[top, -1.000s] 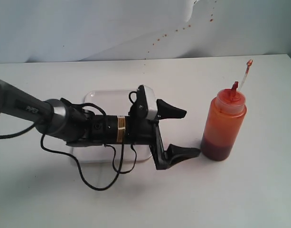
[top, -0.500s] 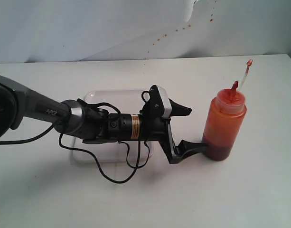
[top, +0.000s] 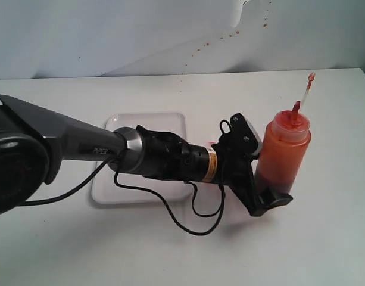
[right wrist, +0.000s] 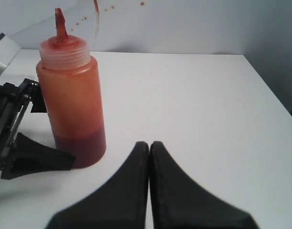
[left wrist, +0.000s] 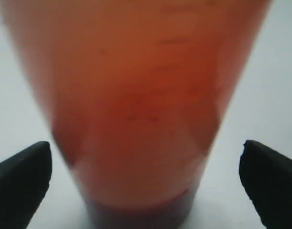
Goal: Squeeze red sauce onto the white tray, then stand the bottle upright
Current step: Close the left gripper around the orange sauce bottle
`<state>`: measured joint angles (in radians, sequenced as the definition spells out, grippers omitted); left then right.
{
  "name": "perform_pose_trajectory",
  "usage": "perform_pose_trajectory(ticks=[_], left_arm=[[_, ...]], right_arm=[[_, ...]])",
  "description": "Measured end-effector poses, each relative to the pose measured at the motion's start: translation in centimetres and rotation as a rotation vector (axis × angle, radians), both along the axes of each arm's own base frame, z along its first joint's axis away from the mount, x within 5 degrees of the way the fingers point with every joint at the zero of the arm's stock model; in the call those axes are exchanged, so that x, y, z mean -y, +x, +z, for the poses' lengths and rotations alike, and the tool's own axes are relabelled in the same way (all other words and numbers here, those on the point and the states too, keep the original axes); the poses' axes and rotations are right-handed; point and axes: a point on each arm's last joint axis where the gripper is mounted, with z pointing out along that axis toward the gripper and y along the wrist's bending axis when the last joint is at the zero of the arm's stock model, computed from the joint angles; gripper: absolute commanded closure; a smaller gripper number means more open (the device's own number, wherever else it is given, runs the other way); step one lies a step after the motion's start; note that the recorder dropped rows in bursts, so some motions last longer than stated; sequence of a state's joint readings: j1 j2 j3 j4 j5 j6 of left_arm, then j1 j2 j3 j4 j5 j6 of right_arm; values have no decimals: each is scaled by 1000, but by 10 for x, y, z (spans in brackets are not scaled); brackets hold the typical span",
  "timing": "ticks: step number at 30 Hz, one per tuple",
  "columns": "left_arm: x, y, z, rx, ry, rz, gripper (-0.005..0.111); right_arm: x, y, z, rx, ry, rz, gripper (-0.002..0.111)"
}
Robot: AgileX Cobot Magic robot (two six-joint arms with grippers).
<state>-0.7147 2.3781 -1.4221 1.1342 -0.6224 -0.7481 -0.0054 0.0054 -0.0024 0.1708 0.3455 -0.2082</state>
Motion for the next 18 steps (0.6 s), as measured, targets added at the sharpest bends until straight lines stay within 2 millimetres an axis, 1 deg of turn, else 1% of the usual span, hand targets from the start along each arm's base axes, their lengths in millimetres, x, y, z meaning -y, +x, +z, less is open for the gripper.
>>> perform_pose_trajectory(ticks=[3,7,9,13,18], left_arm=[[5,-6,0,7,11,-20,3],[6,-5,-3,7,15,-19,3],[6,-4,-8,-11,14,-2,3],[6,0,-13,-42,10,61,3],[12,11,-7,-66,-16,122,3]], right_arm=[[0,0,0,0,0,0,108],[0,0,0,0,0,0,108],[0,0,0,0,0,0,108],[0,0,0,0,0,0,108],[0,0,0,0,0,0,108]])
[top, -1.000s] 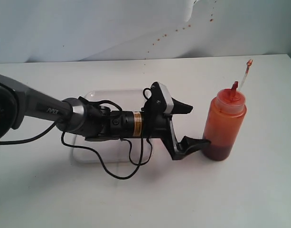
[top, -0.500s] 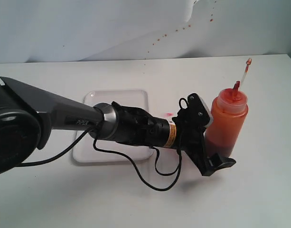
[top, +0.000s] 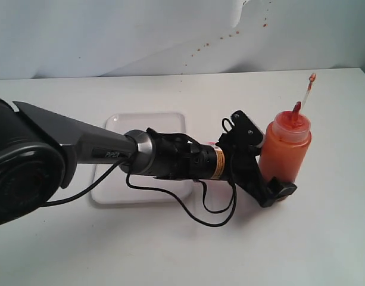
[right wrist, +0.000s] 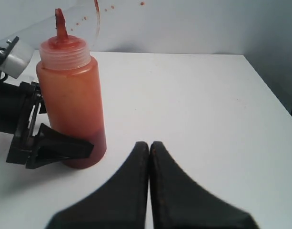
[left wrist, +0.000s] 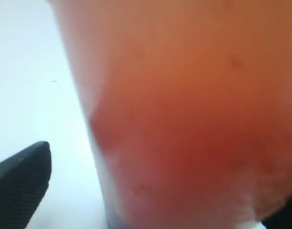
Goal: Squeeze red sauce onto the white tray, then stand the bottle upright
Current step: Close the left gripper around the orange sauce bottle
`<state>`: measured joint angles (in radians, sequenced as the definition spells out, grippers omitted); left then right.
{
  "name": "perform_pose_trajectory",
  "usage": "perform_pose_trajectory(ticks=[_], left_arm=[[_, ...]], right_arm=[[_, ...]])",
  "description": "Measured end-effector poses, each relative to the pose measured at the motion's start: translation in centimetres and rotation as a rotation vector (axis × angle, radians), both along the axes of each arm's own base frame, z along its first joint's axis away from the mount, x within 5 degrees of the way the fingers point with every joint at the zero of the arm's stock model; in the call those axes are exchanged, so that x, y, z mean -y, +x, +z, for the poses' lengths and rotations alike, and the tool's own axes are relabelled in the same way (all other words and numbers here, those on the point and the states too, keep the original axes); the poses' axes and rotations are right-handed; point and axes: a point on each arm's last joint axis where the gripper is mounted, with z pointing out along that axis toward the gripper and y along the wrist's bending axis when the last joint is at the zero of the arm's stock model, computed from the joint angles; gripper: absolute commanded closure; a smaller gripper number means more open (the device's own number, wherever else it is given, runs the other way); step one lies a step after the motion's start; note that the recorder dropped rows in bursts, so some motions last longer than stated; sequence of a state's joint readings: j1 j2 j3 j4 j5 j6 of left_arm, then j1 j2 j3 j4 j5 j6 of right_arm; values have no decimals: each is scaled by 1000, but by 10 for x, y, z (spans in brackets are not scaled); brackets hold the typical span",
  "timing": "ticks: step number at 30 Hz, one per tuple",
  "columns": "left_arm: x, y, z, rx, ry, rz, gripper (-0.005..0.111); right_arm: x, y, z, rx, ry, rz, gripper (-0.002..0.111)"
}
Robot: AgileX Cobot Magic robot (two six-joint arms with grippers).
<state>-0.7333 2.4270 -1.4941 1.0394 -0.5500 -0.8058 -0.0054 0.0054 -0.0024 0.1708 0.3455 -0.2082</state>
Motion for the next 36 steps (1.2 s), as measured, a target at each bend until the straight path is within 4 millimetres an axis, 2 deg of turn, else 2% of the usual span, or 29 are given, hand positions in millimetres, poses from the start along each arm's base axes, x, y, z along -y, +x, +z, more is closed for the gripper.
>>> perform_pose_trajectory(ticks=[8,24,26,27,29,34,36], left_arm=[[9,6,-15,-98,-31,51,3],[12,5,-15,-94,-36,46,3],[12,5,-15,-94,-36,46,6],[12,6,-15,-94,-35,47,11],[11,6,-15,-97,-28,56,30],[10,6,-16,-63,19,32,103],[10,5,-17,-45,36,4,105]], right_arm=[[0,0,0,0,0,0,108],[0,0,0,0,0,0,108],[0,0,0,0,0,0,108],[0,0,0,0,0,0,108],[0,0,0,0,0,0,108],[0,0,0,0,0,0,108],[0,0,0,0,0,0,108]])
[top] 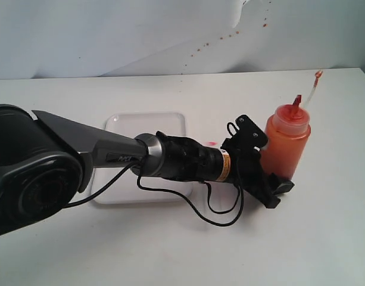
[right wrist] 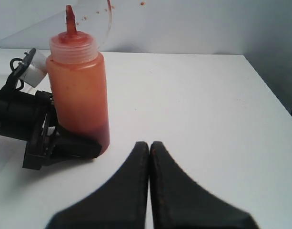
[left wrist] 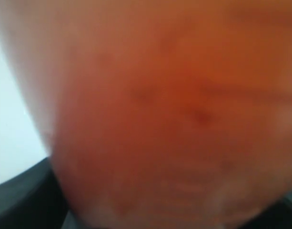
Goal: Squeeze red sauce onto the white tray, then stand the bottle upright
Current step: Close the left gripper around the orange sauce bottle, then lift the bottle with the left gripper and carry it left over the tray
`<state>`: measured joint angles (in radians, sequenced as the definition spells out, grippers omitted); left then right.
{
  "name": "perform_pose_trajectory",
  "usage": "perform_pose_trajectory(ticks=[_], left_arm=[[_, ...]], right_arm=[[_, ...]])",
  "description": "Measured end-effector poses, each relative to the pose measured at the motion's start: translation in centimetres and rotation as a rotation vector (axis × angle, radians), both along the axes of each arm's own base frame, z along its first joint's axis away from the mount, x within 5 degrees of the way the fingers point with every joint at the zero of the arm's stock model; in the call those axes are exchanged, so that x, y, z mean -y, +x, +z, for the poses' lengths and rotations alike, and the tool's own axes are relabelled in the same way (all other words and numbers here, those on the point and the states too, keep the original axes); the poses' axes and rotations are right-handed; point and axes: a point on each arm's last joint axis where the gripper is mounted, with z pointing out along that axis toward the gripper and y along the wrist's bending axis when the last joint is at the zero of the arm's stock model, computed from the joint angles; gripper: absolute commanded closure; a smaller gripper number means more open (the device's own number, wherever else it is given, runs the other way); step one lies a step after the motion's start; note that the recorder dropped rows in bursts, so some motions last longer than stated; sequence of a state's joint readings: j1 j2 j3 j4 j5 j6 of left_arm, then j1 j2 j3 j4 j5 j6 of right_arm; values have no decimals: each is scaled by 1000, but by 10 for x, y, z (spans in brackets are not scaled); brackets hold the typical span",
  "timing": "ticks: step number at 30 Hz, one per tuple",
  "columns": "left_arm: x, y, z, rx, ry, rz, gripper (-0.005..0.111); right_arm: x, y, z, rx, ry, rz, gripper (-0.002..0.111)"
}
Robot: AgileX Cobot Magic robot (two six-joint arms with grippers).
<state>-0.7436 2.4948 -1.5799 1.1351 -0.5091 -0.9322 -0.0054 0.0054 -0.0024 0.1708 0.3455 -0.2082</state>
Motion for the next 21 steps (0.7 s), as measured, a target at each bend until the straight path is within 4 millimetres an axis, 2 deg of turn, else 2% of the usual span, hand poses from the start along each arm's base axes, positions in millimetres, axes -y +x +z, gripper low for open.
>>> perform_pose_trajectory(ticks=[7,12,16,19,20,21], left_arm=[[1,-4,2,20,-3,-61,105],[0,-2,15,74,31,-75,107],[-1,-1,48,185,71,-118,107],[-2,-3,82,213,66,-136,107],[-4,-5,103,199,52,-128,107],[-5,-7,114,191,48,-124,107]], right_arm=[[0,0,0,0,0,0,108],[0,0,0,0,0,0,108],[0,0,0,0,0,0,108],[0,0,0,0,0,0,108],[0,0,0,0,0,0,108],[0,0,0,0,0,0,108]])
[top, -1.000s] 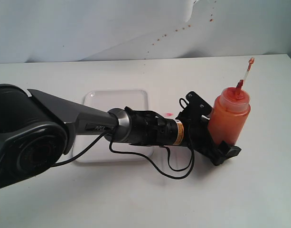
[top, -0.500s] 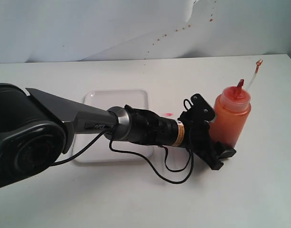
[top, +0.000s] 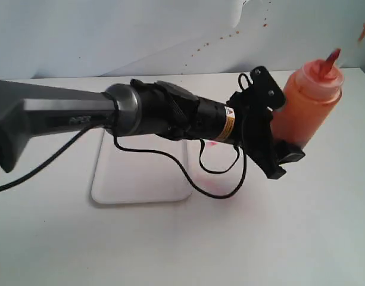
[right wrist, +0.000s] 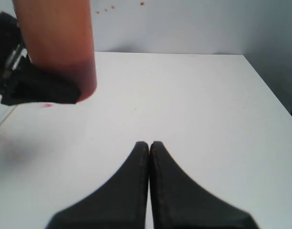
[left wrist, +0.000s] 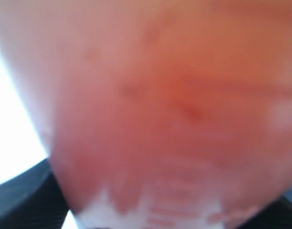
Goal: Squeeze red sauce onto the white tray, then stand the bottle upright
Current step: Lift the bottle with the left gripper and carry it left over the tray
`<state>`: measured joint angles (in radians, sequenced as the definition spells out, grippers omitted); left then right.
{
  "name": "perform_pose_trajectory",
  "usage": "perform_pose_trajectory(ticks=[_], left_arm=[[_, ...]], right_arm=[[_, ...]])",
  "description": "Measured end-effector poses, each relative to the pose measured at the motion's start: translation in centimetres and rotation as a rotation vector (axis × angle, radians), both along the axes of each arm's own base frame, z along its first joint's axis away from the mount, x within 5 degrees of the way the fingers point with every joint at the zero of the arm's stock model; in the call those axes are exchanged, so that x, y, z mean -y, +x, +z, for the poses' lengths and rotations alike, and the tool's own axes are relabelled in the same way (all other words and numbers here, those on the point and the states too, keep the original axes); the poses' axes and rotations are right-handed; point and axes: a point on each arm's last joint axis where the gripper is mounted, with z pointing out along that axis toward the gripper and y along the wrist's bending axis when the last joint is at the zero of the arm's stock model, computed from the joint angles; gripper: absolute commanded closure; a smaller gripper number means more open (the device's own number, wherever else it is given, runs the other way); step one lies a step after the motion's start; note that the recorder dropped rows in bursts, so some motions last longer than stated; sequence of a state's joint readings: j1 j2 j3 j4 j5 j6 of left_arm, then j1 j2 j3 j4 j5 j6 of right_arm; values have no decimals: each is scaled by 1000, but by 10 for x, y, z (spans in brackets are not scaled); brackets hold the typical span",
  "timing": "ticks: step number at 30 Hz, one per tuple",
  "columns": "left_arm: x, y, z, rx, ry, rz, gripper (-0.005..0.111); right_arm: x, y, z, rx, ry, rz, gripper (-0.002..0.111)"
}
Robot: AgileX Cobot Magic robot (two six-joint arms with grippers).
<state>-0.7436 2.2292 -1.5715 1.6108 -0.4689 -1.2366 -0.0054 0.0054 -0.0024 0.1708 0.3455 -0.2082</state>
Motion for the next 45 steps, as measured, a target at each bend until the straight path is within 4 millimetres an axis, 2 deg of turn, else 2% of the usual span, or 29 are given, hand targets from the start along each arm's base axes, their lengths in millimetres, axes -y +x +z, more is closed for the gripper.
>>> perform_pose_trajectory(ticks=[1,4,6,9,10,11,12,16,19,20,22,29,45], left_arm=[[-2,-4,18,-15,-8,0,107],[-13,-17,47,-57,-35,-6,107],[-31,-25,66,-61,-44,7,107],[-63,-31,79,-63,-40,59,107],[-83,-34,86,-60,-38,103,107],[-95,-35,89,-57,-37,128,107],[-118,-38,96,-52,-37,178,107],[-179,-48,87,-89,-1,331,107],[-204,-51,74,-108,38,423,107],[-217,-52,65,-120,64,476,107],[-229,-55,51,-132,111,540,107],[-242,-57,38,-34,237,576,107],[-255,-51,36,74,342,654,107]], right_arm=[[0,0,0,0,0,0,108],[0,0,0,0,0,0,108],[0,0,0,0,0,0,108],[0,0,0,0,0,0,108],[0,0,0,0,0,0,108],[0,0,0,0,0,0,108],[0,0,0,0,0,0,108],[0,0,0,0,0,0,108],[0,0,0,0,0,0,108],[0,0,0,0,0,0,108],[0,0,0,0,0,0,108],[0,0,0,0,0,0,108],[0,0,0,0,0,0,108]])
